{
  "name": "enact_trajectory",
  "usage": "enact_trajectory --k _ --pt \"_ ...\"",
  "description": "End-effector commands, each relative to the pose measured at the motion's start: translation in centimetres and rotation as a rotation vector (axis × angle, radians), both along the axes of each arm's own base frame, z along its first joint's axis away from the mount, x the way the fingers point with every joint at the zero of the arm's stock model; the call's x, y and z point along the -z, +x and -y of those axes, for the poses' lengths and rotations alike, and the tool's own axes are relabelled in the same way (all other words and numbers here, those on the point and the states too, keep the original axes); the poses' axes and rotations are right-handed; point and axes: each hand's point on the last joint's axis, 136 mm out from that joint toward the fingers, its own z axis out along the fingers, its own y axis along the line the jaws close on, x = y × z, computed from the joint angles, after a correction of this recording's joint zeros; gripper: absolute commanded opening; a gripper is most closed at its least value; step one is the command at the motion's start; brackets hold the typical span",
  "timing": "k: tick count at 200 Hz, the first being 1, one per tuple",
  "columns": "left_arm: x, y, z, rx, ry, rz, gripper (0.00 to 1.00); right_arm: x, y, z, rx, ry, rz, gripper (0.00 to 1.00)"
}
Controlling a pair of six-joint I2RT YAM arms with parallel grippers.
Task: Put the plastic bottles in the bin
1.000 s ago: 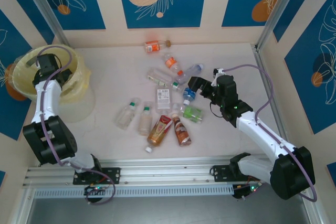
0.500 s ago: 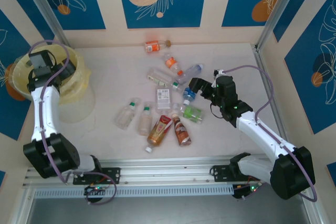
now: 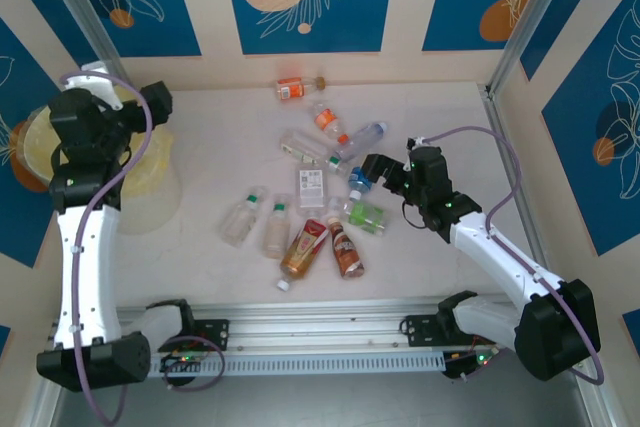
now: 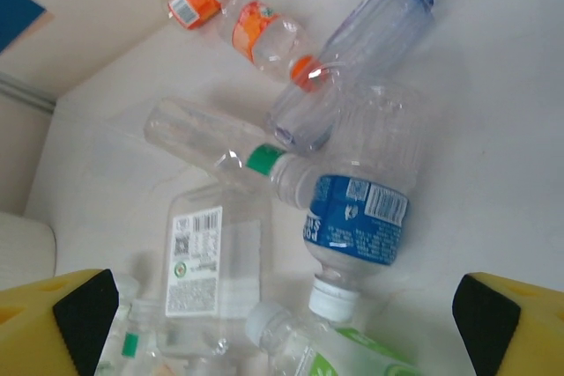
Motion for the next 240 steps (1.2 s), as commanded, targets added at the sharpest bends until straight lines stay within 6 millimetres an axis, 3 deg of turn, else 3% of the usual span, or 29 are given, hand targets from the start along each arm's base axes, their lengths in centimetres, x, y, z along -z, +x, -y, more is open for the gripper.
enact_trajectory --k 1,16,35,63,99,118,146,220,240 --pt "-1.5 -1.1 7.0 0.335 -0.033 0.087 1.00 1.9 -2.1 -1.3 -0.223 -0.140 -0.026 1.00" --pt "-0.9 -1.6 10.2 0.467 -0.073 0.083 1.00 3.0 -4.2 -2.8 -0.477 -0.237 -0.034 1.00" --pt "0.9 -1.7 12.6 0.541 -0.128 0.042 1.00 4.9 -7.4 -4.4 -0.768 -0.319 -0.095 0.99" --pt "3.7 -2.1 15.5 0.619 -0.145 -0.029 1.00 7.5 -5.3 -2.0 -0.755 -0.566 -0.169 0.99" --pt "7.7 -2.6 18.5 0.710 -0.146 -0.172 1.00 9.9 -4.8 -1.5 -0.873 -0.662 -0.212 0.99" --pt "9.6 -2.4 18.8 0.696 -0.149 -0.210 1.00 11.3 -5.2 -1.3 -0.941 -0.702 -0.251 1.00" --pt "10.9 -2.0 18.6 0.674 -0.171 -0.203 1.00 13.1 -4.9 -0.9 -0.982 -0.758 -0.268 1.00" --pt "12.1 -1.1 18.5 0.653 -0.150 -0.227 1.00 16.1 -5.0 -0.8 -1.017 -0.814 -0.243 0.99" --pt "12.4 -1.0 18.2 0.637 -0.140 -0.232 1.00 16.9 -5.3 -0.4 -1.033 -0.845 -0.250 0.92"
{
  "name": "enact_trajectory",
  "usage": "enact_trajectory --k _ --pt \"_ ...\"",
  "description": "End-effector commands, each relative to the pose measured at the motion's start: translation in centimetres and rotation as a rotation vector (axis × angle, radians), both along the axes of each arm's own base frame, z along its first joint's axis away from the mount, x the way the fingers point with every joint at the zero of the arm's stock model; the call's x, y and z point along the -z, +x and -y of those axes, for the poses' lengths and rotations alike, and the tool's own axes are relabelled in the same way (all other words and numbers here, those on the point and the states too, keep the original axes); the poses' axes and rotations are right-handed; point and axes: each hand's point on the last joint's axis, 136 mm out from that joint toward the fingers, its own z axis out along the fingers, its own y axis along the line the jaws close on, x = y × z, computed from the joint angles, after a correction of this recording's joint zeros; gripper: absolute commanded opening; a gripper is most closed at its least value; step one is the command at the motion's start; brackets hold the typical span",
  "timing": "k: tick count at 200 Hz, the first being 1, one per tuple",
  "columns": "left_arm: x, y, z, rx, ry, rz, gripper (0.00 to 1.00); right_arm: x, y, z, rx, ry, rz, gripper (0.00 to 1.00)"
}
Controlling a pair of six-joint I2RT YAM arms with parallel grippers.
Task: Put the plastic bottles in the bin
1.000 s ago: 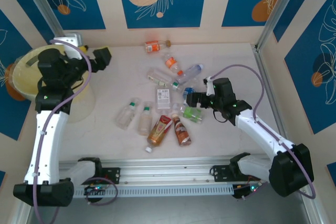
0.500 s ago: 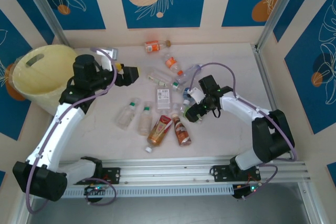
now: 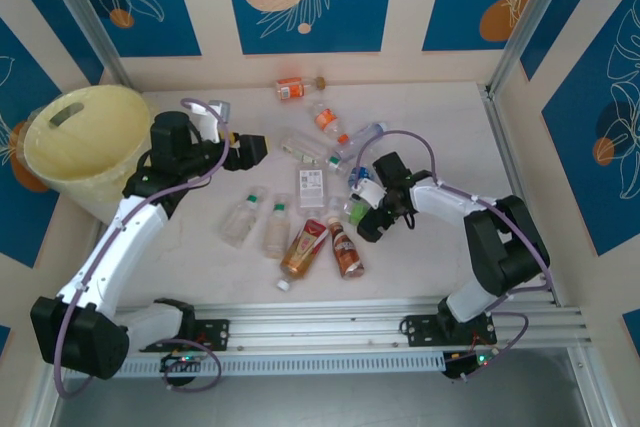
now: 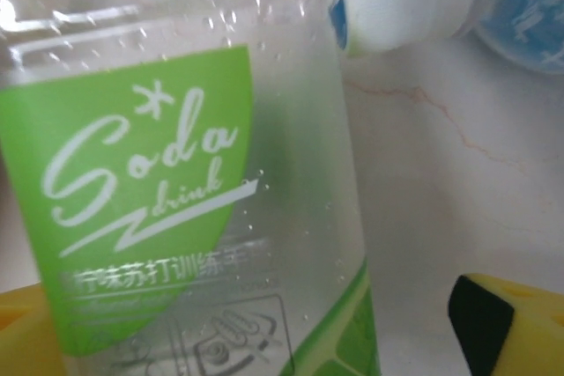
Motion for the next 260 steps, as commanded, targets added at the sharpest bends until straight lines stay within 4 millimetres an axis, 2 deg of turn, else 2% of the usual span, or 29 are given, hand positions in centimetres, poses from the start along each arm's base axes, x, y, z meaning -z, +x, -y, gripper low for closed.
enact_trajectory --k 1,34,60,81,89,128,154,182,201,215,231,260 --pt "-0.4 0.3 0.0 -0.009 0.013 0.033 1.00 1.3 -0.3 0.3 -0.045 -0.039 0.009 0.92" --pt "0.0 0.3 -0.2 -0.023 0.026 0.033 1.00 2.7 -0.8 0.8 -0.110 -0.106 0.043 0.82" --pt "0.6 0.5 -0.4 -0.028 0.042 0.021 1.00 2.3 -0.8 0.8 -0.125 -0.108 0.058 0.72" --pt "1.2 0.6 -0.5 -0.035 0.060 0.004 1.00 1.7 -1.6 0.1 -0.184 -0.057 0.087 0.48" --pt "1.4 0.7 -0.5 -0.036 0.062 0.001 1.00 1.4 -1.6 -0.2 -0.200 -0.038 0.115 0.44" --pt "2.2 1.0 -0.5 -0.040 0.062 -0.012 1.00 -0.8 -1.6 0.1 -0.198 -0.034 0.183 0.43" --pt "3.1 1.5 0.2 -0.024 0.030 -0.053 1.00 -3.7 -1.1 -0.7 -0.174 0.030 0.272 0.43" --pt "3.7 1.8 2.6 0.044 -0.061 -0.088 1.00 -8.6 0.0 -3.8 -0.148 0.236 0.413 0.44" --pt "3.6 1.9 4.8 0.105 -0.139 -0.111 1.00 -11.1 0.3 -5.9 -0.148 0.346 0.469 0.44" --pt "3.0 1.6 6.8 0.195 -0.217 -0.125 1.00 -12.4 0.8 -7.1 -0.124 0.406 0.507 0.38" --pt "2.4 1.4 8.4 0.267 -0.308 -0.156 0.97 -13.7 0.6 -8.5 -0.131 0.488 0.520 0.39" --pt "3.5 1.3 10.2 0.293 -0.321 -0.214 0.95 -15.4 0.5 -10.6 -0.129 0.600 0.518 0.43"
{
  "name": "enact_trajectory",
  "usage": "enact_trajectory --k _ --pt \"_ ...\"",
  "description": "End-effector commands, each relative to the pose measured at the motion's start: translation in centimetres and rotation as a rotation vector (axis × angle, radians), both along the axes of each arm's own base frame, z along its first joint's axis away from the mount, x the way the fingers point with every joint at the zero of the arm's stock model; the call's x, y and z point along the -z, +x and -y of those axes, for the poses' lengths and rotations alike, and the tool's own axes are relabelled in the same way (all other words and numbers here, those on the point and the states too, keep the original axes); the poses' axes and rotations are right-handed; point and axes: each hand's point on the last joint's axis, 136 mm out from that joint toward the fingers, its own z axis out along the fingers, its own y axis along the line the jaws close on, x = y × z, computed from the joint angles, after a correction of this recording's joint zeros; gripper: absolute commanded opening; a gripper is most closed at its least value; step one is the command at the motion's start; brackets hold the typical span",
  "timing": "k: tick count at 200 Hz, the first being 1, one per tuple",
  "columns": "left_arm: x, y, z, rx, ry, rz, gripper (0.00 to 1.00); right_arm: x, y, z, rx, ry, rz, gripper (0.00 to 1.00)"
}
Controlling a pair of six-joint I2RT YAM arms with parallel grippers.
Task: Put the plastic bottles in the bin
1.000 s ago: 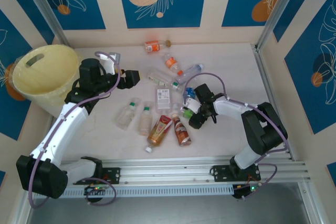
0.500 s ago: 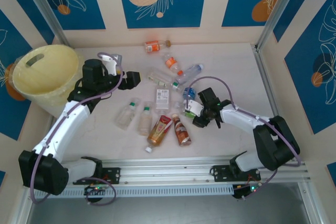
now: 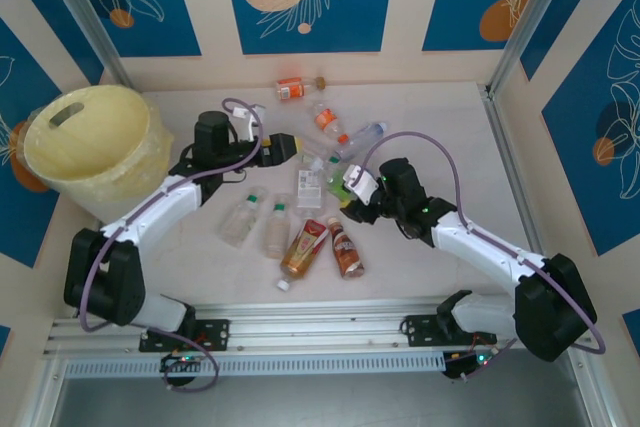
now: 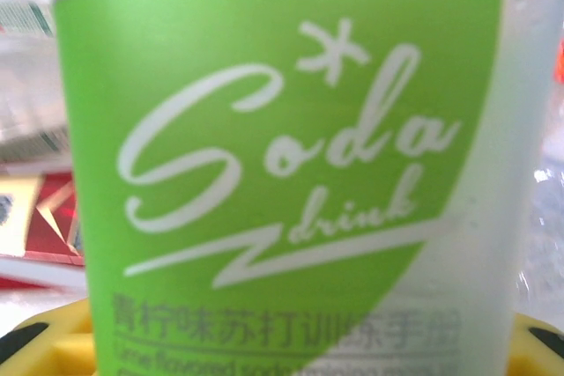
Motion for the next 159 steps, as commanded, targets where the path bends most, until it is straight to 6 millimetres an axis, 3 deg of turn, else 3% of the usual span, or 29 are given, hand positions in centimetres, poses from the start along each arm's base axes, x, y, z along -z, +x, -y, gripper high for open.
enact_trajectory --k 1,51,94,111,159 --pt "-1.8 -1.1 2.3 0.093 -0.093 0.005 0.95 -2.9 0.1 -2.7 -0.028 0.171 0.008 0.43" --pt "-3.7 -2.3 3.4 0.123 -0.122 0.102 0.95 -1.8 1.2 -4.6 0.001 0.174 -0.111 0.46" --pt "-1.3 -1.6 3.1 0.026 -0.008 0.075 0.89 -3.4 1.4 -6.6 -0.037 0.283 -0.110 0.48" --pt "-1.3 -1.8 3.4 0.037 -0.008 0.083 0.79 -3.4 1.6 -7.1 -0.045 0.291 -0.117 0.49" --pt "-1.6 -1.9 3.8 0.055 -0.005 0.104 0.34 -2.9 1.6 -7.9 -0.070 0.276 -0.120 0.51"
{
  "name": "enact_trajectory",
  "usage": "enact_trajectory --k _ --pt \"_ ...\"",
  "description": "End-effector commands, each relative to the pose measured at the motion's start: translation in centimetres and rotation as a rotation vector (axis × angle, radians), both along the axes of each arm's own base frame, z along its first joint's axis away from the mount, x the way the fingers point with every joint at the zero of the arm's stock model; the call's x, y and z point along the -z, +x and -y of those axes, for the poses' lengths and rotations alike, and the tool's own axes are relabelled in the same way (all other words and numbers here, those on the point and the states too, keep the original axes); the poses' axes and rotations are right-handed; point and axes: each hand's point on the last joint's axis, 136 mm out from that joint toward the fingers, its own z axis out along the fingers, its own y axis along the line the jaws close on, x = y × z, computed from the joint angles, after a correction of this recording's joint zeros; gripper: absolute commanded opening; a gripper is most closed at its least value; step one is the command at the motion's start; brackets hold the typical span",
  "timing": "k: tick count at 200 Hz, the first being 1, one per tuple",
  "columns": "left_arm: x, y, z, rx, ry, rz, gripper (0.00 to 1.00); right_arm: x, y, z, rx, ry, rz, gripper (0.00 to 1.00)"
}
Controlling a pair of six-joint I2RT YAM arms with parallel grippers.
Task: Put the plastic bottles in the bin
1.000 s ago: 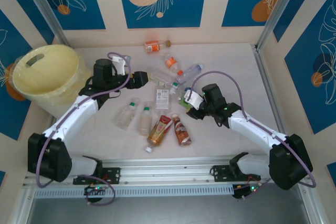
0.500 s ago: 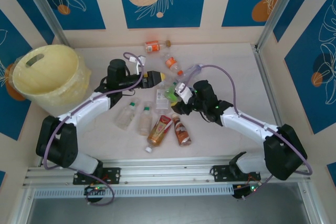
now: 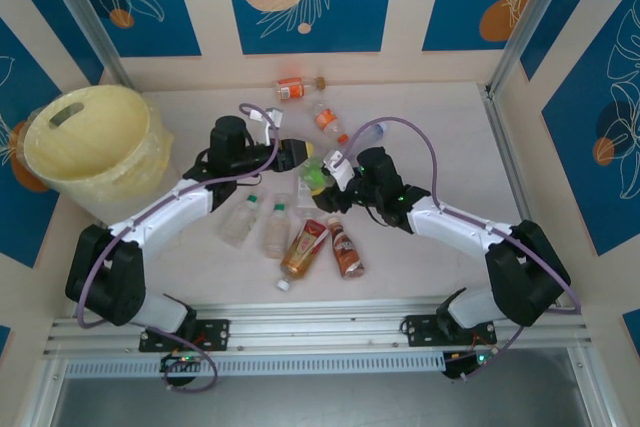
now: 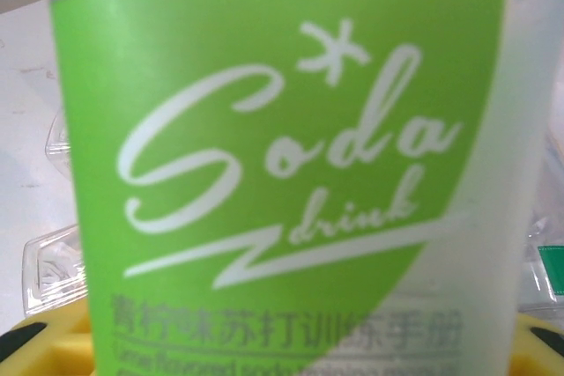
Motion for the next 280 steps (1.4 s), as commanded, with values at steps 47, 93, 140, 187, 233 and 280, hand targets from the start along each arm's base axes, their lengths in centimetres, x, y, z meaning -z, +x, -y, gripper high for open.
enact_trajectory --k 47,93,140,187,233,280 --pt "-0.6 -0.2 0.4 0.001 0.006 0.027 0.16 -1.7 -0.6 -2.0 -0.068 0.075 -0.019 0.55" --pt "-0.6 0.6 -0.4 -0.063 0.029 0.035 0.00 -2.0 -0.8 -1.7 -0.062 0.064 -0.021 0.74" --pt "-1.5 1.1 -1.5 -0.131 0.047 0.076 0.00 -3.8 -1.3 1.1 -0.014 0.078 0.039 0.98" --pt "-1.4 1.4 -2.0 -0.163 0.069 0.080 0.00 -6.1 -1.4 4.4 0.066 0.114 0.128 0.98" --pt "-3.3 1.2 -2.6 -0.174 0.067 0.139 0.00 -7.9 2.8 10.9 0.492 0.254 0.079 0.99" --pt "-7.0 1.5 -5.9 -0.314 0.134 0.239 0.00 -5.5 4.9 15.1 0.786 0.254 -0.027 0.99"
